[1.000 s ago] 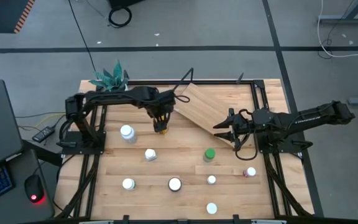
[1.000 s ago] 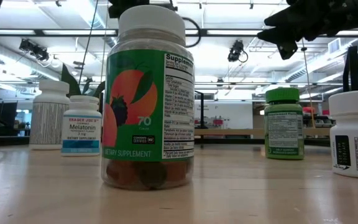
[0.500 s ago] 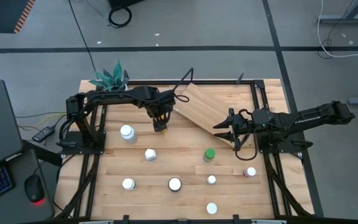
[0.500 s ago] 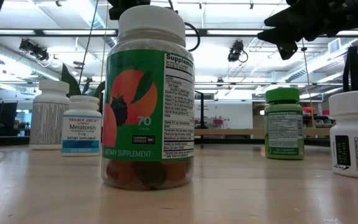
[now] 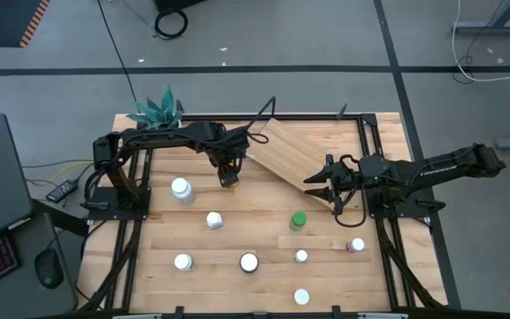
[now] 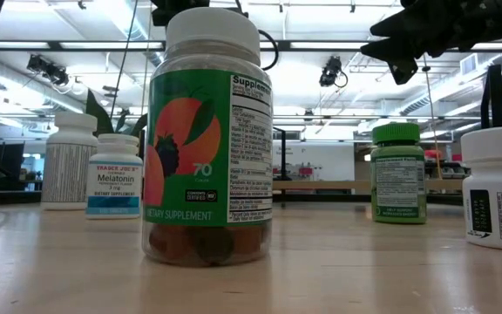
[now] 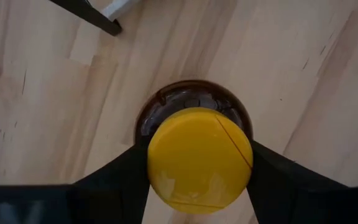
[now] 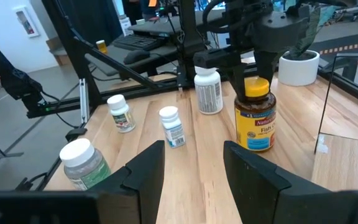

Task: Pick and place medicine bottles onto shelf by color
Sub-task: Put the yellow pill bottle on the shelf

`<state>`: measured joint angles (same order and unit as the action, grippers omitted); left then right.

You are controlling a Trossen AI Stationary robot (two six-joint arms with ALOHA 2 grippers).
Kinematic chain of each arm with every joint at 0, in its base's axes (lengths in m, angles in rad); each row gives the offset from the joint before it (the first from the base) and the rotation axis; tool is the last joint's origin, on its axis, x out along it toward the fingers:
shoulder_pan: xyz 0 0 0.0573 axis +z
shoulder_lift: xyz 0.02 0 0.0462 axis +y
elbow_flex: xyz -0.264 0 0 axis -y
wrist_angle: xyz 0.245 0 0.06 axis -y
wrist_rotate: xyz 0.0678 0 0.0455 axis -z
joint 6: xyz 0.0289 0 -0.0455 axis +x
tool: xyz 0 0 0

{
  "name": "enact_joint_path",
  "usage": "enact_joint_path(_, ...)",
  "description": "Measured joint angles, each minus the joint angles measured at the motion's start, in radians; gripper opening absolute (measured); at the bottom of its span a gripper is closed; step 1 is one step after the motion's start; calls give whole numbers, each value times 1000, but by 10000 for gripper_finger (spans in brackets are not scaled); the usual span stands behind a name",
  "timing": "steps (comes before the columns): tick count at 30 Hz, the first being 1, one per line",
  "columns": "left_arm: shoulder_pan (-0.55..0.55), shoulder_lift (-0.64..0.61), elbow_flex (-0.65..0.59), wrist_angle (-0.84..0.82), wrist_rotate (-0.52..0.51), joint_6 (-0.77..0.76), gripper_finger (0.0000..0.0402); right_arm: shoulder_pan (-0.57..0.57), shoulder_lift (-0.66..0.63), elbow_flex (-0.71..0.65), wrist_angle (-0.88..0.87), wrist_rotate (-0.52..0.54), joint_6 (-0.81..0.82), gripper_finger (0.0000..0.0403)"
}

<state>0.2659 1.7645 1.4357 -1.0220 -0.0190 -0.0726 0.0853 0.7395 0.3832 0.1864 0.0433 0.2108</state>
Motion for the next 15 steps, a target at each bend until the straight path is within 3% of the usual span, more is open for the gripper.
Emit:
enact_joint_path(6,-1,9,73,-55,23,-3,226,0,0,0,1,0,26,172)
enact_joint_path(15,-1,5,323,-73,23,4,218,0,0,0,30,14,52,172)
